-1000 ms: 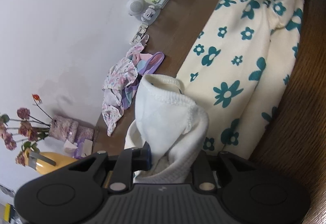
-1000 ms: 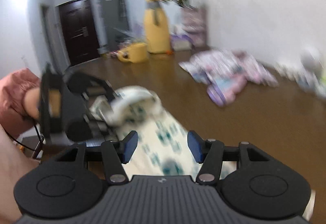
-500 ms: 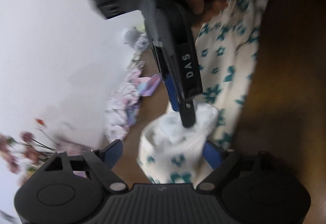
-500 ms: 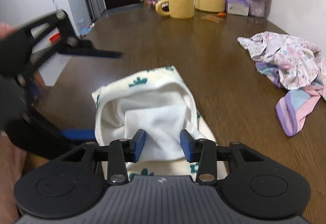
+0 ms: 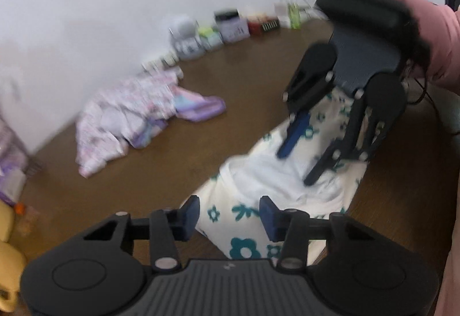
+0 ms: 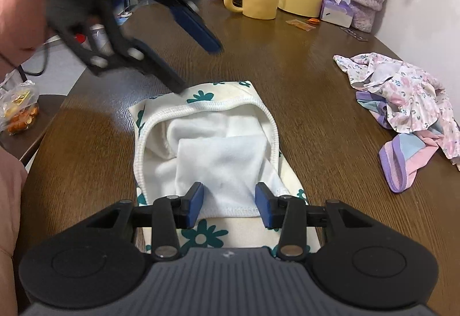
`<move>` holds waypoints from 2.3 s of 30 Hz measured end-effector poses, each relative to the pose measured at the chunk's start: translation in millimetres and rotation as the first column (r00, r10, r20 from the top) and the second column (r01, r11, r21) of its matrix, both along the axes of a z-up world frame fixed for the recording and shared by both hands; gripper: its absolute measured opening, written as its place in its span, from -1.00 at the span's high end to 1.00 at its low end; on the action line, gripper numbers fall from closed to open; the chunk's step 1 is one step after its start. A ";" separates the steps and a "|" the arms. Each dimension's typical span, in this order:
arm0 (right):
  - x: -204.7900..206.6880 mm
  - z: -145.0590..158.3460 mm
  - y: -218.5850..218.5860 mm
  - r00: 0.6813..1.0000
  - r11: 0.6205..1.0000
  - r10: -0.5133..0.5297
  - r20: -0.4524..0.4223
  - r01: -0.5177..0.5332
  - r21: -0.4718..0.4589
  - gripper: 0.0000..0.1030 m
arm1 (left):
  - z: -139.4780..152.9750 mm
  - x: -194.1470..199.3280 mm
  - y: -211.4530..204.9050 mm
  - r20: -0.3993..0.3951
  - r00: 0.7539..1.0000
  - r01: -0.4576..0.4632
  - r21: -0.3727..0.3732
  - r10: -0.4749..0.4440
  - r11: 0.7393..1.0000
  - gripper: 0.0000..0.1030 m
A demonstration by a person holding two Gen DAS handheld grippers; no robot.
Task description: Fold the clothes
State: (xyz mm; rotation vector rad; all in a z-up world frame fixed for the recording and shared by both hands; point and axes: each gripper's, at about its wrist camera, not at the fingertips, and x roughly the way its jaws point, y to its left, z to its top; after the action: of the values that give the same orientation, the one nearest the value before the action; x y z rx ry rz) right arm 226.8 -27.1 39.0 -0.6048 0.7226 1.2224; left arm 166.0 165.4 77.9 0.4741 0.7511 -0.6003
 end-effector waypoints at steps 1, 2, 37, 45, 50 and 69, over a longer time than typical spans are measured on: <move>-0.7 -0.4 -0.7 1.000 1.000 -0.001 0.003 0.001 0.003 0.21 | -4.9 6.4 2.0 -0.028 1.000 0.014 -0.014 -0.015 1.000 0.25; -1.4 -0.9 -1.5 1.000 1.000 -0.002 0.006 0.002 0.006 0.21 | -8.8 10.9 4.3 -0.047 0.999 0.027 -0.033 -0.028 0.999 0.27; 11.9 -2.1 85.1 0.988 0.989 0.142 -0.061 -0.145 -0.036 -0.17 | -33.4 -7.7 32.8 -0.147 0.977 0.149 -0.066 -0.158 0.987 0.00; 8.2 11.9 61.3 0.994 0.993 0.092 -0.064 -0.087 0.076 -0.17 | -14.6 -30.2 70.7 -0.105 0.994 -0.071 -0.259 0.045 0.963 -0.35; -3.4 24.6 13.7 0.999 0.992 0.024 -0.034 -0.020 0.123 -0.16 | -11.9 -43.4 83.3 -0.159 0.950 -0.313 -0.442 0.270 0.841 -0.51; -15.3 -13.0 -21.5 1.000 0.991 -0.008 -0.014 0.010 0.136 0.01 | -52.6 -20.7 74.2 -0.510 0.732 -0.680 -0.508 0.452 0.529 -0.13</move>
State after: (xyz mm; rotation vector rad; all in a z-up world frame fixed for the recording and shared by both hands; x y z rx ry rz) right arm 211.5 -48.7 26.0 -0.4805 0.6467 1.2575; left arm 145.3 239.6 25.3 -0.5799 0.8770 -0.2664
